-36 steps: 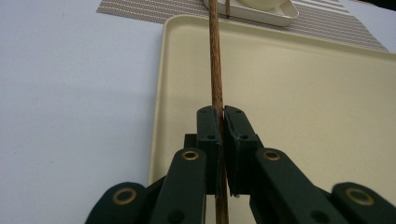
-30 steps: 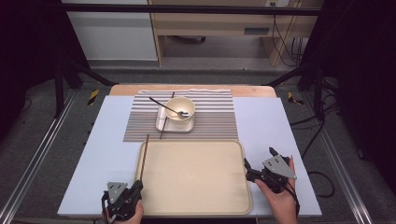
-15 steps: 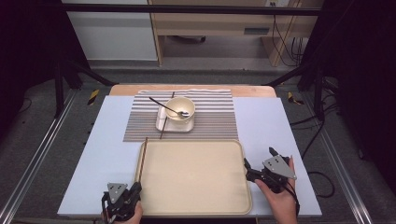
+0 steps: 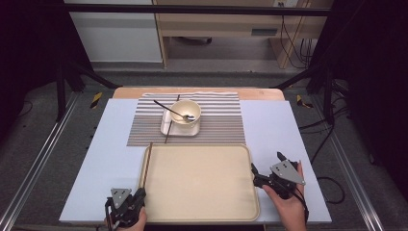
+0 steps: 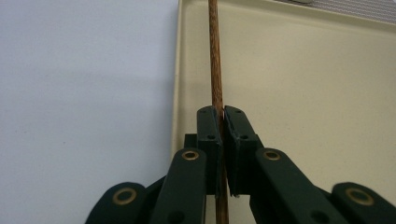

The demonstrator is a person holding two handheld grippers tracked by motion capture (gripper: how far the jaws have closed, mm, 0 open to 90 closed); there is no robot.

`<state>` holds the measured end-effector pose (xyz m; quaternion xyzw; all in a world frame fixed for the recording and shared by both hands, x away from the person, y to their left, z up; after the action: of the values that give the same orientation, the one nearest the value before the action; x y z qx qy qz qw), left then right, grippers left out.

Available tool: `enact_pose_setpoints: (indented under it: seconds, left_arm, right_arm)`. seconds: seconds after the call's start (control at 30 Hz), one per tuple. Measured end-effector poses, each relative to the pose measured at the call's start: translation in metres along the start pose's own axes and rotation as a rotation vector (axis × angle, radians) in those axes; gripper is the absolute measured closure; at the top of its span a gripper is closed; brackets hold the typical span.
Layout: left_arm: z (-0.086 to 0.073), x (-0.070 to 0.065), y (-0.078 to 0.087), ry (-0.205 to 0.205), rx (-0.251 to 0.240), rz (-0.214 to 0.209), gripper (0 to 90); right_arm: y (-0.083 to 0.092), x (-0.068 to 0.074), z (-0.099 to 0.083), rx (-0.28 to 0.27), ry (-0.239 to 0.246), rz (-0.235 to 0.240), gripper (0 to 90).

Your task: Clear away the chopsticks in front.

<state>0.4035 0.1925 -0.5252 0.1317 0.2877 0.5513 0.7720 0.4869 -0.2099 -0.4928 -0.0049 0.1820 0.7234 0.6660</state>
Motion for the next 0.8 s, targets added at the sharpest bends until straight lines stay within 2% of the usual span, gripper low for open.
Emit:
enact_pose_setpoints:
  seconds: [0.33, 0.47, 0.8]
  left_arm:
    - [-0.0025, 0.0006, -0.0041, 0.008, 0.013, -0.004, 85.6]
    - [-0.0039, 0.0022, -0.0047, 0.027, 0.017, -0.011, 85.6]
    - [-0.0047, 0.0035, -0.0076, 0.029, 0.034, -0.017, 85.5]
  right_arm:
    - [-0.0001, -0.0002, -0.0001, 0.000, -0.003, 0.001, 5.5]
    - [-0.0001, 0.0000, -0.0002, 0.001, -0.001, 0.001, 5.6]
    - [-0.0003, 0.0003, -0.0005, 0.003, 0.000, 0.004, 5.6]
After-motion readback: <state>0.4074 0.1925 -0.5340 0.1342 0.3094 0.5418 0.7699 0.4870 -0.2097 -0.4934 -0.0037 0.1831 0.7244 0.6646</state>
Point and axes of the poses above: each handheld gripper's, and its own axes: y roughly backward along the jaws, z roughly out of its top, x roughly to its left, the point moved 8 cm from there along -y, roughly forward along the jaws, and after that the axes turned 12 degrees about -z, right-handed, at the moved point
